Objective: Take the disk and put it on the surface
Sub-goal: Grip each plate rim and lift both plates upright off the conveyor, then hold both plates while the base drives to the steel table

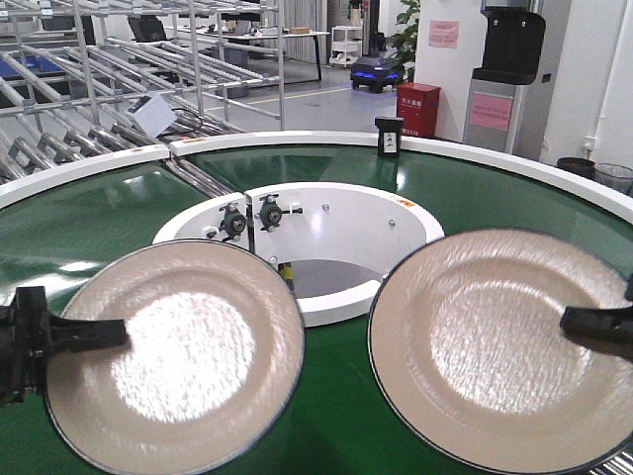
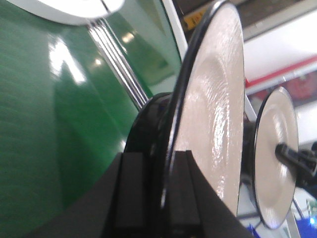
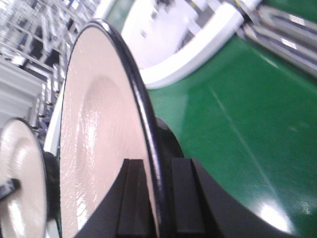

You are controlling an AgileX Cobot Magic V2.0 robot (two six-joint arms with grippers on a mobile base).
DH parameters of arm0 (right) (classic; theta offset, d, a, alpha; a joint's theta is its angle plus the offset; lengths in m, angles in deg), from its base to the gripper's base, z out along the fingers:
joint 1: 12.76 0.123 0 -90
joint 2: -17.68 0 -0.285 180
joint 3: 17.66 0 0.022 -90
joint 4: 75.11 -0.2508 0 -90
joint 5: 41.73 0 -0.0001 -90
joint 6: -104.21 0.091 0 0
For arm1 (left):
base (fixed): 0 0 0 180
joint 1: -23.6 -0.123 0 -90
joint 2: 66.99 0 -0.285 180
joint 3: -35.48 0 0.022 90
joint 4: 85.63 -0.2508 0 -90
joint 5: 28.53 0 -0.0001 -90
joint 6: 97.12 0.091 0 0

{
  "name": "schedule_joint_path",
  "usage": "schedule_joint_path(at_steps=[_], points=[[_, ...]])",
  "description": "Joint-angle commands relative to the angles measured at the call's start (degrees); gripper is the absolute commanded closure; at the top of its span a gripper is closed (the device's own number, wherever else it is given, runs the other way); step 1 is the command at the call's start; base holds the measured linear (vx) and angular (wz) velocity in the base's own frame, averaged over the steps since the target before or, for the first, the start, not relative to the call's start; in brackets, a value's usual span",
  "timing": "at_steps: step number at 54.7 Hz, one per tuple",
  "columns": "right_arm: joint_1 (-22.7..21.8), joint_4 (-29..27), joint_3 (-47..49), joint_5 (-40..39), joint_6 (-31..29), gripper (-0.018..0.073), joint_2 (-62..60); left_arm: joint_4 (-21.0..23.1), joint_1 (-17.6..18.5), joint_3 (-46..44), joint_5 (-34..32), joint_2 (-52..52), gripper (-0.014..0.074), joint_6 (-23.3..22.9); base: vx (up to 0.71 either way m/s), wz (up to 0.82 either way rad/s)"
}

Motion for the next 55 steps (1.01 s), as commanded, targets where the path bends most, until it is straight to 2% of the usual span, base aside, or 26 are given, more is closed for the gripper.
schedule_joint_path(at_steps=[1, 14, 55], points=[[-0.51, -5.35, 1.93, 1.56, 1.53, 0.0568, -4.14, 7.44, 0.84, -1.17, 2.95, 4.72, 0.0597, -1.19, 0.0, 0.0], [-0.51, -6.91, 1.93, 1.64, 2.24, 0.0568, -5.21, 8.14, 0.84, -1.23, 3.01, 7.16, 0.0597, -3.06, 0.0, 0.0], [-0.51, -7.1, 1.93, 1.56, 2.24, 0.0568, -5.21, 8.06, 0.84, -1.23, 3.36, 7.46, 0.0597, -3.02, 0.0, 0.0]])
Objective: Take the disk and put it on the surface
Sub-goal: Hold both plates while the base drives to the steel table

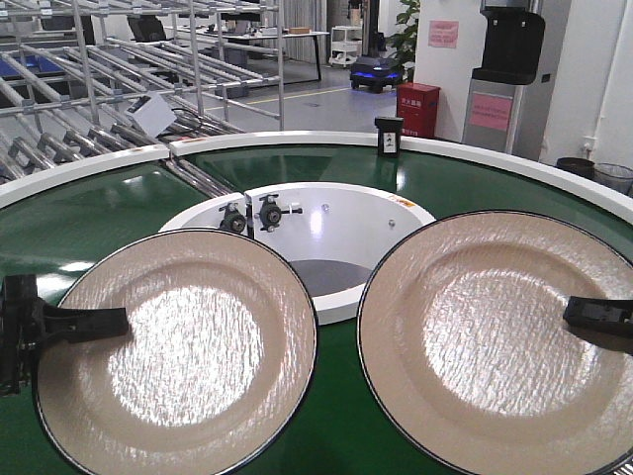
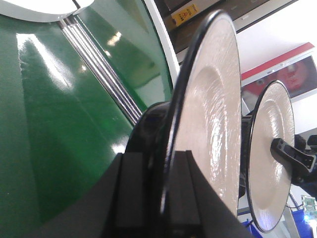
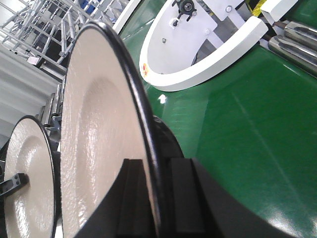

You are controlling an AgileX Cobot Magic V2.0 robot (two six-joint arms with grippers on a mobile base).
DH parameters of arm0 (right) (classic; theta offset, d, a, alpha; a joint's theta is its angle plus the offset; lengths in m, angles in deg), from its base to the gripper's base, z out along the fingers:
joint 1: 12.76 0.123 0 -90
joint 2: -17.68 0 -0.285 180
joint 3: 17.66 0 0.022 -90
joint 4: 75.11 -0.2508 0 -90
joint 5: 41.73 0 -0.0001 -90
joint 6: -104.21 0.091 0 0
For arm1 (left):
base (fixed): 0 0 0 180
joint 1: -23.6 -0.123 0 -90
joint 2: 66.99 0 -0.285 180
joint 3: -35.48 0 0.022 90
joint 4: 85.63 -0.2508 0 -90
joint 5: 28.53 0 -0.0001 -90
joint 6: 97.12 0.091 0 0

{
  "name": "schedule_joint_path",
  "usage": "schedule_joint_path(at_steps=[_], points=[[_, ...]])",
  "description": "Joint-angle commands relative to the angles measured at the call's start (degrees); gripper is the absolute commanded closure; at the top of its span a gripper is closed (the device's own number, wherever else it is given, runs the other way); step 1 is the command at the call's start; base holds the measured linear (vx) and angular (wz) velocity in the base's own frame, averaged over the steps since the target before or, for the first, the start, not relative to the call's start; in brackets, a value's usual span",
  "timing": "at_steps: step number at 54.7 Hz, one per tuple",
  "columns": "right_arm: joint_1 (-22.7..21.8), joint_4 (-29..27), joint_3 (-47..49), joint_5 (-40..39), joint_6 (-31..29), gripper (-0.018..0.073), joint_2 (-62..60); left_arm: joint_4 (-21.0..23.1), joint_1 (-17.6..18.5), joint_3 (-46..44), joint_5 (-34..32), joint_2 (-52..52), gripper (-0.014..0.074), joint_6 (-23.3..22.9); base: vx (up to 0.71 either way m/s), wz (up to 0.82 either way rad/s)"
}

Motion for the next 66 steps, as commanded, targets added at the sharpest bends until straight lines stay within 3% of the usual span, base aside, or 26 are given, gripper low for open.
schedule_joint_path(at_steps=[1, 25, 66], points=[[-0.32, -7.38, 2.0, -0.1, 0.41, 0.0568, -1.51, 8.01, 0.1, -1.73, 3.16, 2.56, 0.0597, -0.96, 0.0, 0.0], [-0.32, -7.38, 2.0, -0.1, 0.41, 0.0568, -1.51, 8.01, 0.1, -1.73, 3.16, 2.56, 0.0597, -0.96, -0.05, -0.2], [-0.32, -7.38, 2.0, -0.09, 0.41, 0.0568, -1.51, 8.01, 0.1, -1.73, 3.16, 2.56, 0.0597, -0.91, -0.12, -0.5]])
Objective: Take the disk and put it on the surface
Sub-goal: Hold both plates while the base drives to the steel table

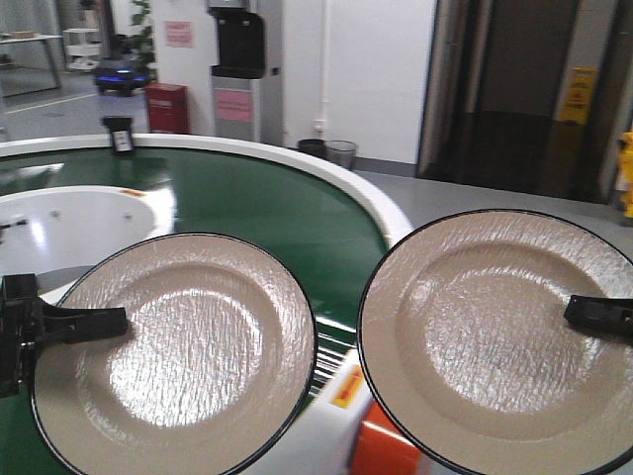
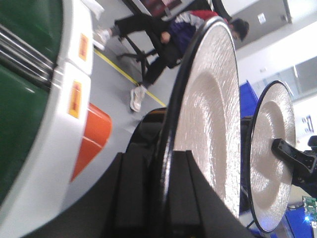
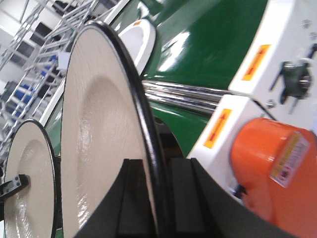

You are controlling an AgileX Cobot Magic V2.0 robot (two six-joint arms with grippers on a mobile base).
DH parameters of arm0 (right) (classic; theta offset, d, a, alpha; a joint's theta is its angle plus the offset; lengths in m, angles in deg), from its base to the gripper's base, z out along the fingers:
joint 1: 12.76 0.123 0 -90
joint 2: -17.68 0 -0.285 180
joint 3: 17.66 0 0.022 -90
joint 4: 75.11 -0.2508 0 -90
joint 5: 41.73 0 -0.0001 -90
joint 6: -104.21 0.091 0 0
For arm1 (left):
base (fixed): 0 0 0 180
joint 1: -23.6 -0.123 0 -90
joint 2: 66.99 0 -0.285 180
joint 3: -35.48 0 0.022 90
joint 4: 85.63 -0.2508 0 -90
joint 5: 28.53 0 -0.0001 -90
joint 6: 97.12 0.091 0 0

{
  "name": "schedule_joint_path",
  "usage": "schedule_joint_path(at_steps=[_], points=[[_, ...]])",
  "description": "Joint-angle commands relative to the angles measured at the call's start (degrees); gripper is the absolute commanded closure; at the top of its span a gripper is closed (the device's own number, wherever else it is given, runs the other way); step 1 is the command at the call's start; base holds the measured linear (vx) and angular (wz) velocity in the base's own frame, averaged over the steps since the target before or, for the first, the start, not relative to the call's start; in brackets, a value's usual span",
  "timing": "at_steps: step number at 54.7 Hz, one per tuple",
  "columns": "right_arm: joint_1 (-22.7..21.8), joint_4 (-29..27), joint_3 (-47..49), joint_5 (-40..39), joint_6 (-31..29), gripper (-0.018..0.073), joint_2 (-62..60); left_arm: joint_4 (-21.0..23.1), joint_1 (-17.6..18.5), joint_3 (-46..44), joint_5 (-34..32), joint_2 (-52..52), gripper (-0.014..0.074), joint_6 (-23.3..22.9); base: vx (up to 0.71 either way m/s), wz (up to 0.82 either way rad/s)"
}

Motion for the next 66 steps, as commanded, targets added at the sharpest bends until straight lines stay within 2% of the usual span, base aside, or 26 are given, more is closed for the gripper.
schedule_joint_path(at_steps=[1, 34, 66], points=[[-0.32, -7.22, 2.0, 0.07, 0.41, 0.0568, -1.51, 8.01, 0.16, -1.73, 3.3, 2.56, 0.0597, -0.91, -0.11, -0.48], [-0.32, -7.21, 2.0, 0.08, 0.35, 0.0568, -1.51, 8.01, 0.16, -1.73, 3.3, 2.56, 0.0597, -0.91, -0.05, -0.5], [-0.32, -7.21, 2.0, 0.08, 0.35, 0.0568, -1.51, 8.01, 0.16, -1.73, 3.35, 2.56, 0.0597, -0.81, 0.14, -0.56]])
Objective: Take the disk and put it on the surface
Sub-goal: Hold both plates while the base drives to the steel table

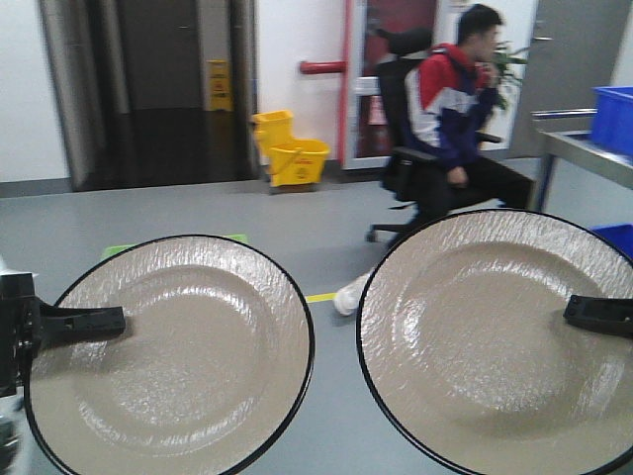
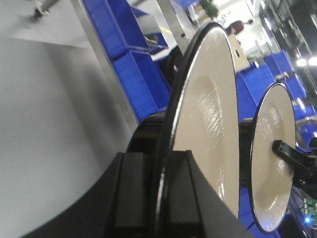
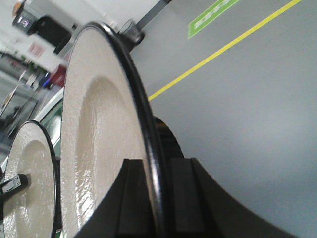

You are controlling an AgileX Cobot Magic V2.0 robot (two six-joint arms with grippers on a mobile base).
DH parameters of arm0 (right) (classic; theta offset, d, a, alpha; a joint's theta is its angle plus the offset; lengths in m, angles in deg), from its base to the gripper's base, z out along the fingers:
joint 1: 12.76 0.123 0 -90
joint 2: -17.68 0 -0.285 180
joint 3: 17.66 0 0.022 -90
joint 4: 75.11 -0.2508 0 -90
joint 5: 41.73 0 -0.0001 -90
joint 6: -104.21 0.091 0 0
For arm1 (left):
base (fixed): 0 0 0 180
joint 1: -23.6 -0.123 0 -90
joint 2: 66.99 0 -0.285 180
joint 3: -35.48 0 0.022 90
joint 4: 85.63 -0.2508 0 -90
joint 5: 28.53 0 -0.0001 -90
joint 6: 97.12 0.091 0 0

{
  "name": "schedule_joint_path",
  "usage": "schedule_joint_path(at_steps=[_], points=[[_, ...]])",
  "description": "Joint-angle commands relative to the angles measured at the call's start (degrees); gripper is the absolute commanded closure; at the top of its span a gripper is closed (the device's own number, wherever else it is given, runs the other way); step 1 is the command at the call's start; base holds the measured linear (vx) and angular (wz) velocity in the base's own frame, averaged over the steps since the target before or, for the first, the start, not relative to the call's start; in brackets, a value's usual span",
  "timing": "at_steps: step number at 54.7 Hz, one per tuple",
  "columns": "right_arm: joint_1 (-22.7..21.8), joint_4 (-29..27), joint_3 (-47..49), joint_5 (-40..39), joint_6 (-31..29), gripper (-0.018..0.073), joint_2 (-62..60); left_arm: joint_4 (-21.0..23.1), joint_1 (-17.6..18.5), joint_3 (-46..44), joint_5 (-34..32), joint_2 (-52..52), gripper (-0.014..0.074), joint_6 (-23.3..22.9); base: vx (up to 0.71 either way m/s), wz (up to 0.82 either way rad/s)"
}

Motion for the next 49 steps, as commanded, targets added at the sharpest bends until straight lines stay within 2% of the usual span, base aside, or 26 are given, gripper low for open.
schedule_joint_path(at_steps=[1, 19, 49], points=[[-0.32, -7.19, 2.0, 0.12, 0.35, 0.0568, -1.51, 8.01, 0.27, -1.73, 3.28, 2.56, 0.0597, -0.81, 0.22, -0.63], [-0.32, -7.14, 2.0, 0.34, 0.35, 0.0568, -1.51, 8.01, 0.27, -1.73, 3.22, 2.56, 0.0597, -0.49, 0.27, -0.52], [-0.32, -7.2, 2.0, 0.34, 0.35, 0.0568, -1.51, 8.01, 0.27, -1.73, 3.27, 2.56, 0.0597, -0.49, 0.41, -0.19]])
